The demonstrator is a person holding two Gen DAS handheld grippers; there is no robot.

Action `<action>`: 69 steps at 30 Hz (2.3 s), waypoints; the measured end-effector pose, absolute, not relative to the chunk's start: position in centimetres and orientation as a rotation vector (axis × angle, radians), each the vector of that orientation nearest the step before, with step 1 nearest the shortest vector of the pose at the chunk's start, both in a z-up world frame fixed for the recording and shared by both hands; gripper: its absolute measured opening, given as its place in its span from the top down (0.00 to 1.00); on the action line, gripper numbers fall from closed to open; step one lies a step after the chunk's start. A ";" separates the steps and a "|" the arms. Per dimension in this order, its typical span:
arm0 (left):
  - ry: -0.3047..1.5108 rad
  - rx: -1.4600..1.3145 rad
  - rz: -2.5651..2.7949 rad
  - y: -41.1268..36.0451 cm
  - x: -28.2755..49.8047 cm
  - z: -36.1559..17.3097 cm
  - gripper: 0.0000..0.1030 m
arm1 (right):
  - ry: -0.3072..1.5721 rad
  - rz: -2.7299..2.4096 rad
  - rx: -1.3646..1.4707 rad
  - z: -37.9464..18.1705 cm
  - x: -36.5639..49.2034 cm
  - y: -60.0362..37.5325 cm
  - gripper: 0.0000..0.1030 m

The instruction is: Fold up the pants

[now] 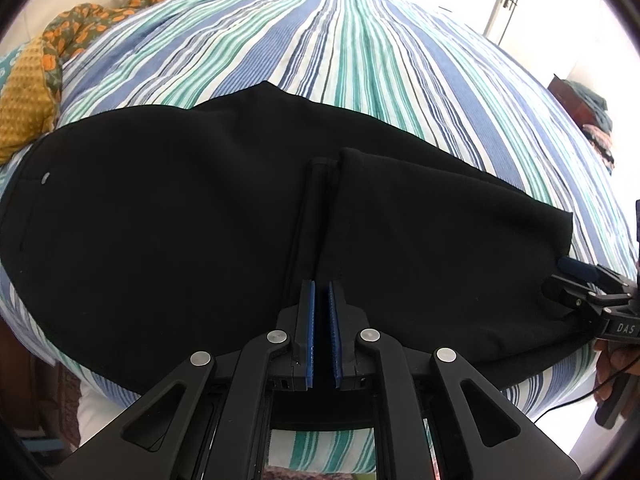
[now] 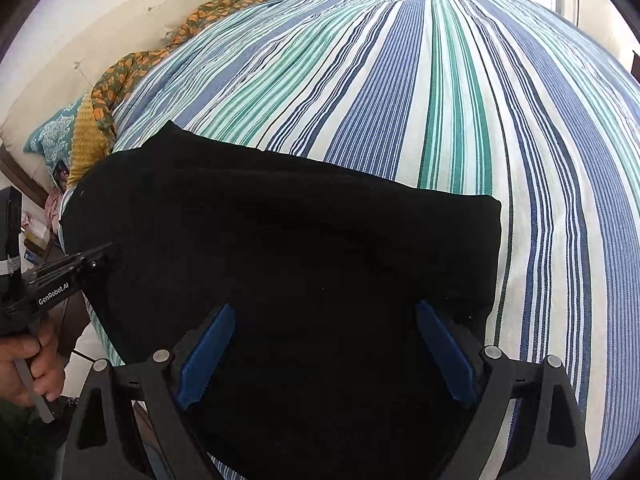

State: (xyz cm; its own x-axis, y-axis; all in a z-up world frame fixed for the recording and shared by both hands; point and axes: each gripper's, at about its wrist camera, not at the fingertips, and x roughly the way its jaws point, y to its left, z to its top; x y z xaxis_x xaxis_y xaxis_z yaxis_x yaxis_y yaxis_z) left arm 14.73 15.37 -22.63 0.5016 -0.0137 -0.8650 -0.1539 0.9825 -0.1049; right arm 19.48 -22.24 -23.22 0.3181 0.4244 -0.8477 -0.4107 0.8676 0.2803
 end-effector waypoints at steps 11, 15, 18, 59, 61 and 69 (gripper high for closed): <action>1.032 -0.173 0.087 15.2 14.5 -22.7 0.92 | 1.105 0.563 0.012 -23.4 18.9 -22.2 0.08; 1.032 -0.172 0.087 15.3 14.5 -22.7 0.92 | 1.105 0.562 -0.002 -23.4 19.0 -21.8 0.05; 1.032 -0.173 0.087 15.3 14.5 -22.7 0.92 | 1.104 0.563 -0.006 -23.5 19.0 -21.7 0.04; 0.945 -0.295 0.013 15.6 11.4 -19.6 0.20 | 0.904 0.474 -0.006 -19.4 15.3 -22.1 0.01; 0.935 -0.311 -0.004 15.9 10.6 -18.7 0.20 | 0.840 0.464 -0.006 -17.7 14.1 -23.1 0.00; 0.845 -0.653 0.202 27.0 6.6 -17.2 0.20 | 0.700 0.380 -0.012 -15.6 10.0 -27.8 0.00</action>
State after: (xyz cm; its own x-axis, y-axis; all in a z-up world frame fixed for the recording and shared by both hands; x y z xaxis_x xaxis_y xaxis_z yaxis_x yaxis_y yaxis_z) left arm 6.61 27.03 -17.18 0.6581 -0.0857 -0.7480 -0.4143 0.7883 -0.4549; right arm 10.03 -27.76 -15.61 0.6989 0.3374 -0.6306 -0.3455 0.9313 0.1153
